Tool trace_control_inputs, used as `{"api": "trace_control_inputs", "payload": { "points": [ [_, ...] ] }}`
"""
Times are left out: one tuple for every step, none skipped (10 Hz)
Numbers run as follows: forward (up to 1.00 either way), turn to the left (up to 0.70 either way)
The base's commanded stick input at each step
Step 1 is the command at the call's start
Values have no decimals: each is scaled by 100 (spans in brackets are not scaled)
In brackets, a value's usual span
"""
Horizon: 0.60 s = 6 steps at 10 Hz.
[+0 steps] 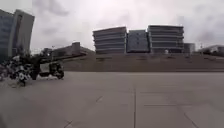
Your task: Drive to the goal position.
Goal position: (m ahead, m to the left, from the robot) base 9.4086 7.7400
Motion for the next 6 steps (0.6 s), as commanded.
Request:
{"api": "trace_control_inputs", "payload": {
  "points": [
    [70,0],
    [70,0],
    [70,0],
    [70,0],
    [70,0],
    [70,0]
  ]
}}
